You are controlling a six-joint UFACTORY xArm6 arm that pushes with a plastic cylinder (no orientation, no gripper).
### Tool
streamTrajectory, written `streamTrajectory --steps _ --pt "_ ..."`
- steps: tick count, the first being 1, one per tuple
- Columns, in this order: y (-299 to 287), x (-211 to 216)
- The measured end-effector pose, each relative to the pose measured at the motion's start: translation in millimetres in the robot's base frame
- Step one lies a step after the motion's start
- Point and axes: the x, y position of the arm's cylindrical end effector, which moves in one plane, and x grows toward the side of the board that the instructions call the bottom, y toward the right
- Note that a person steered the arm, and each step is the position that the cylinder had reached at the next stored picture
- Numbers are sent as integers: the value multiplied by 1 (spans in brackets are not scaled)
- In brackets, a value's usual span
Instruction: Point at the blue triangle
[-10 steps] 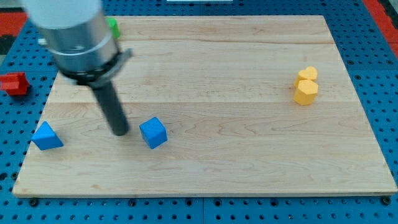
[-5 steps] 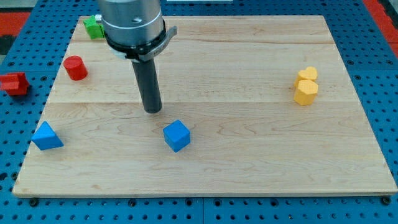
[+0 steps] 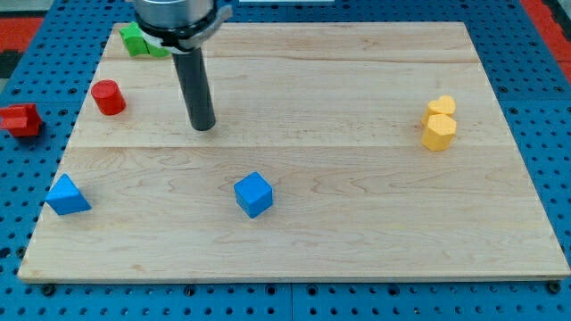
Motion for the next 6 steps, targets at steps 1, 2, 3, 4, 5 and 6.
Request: streamTrajectory --steps 1,2,3,4,5,6 --pt "-13 -14" --pt "-69 11" --pt "-122 14" --pt "-177 50" --pt "-183 71" --pt "-158 107"
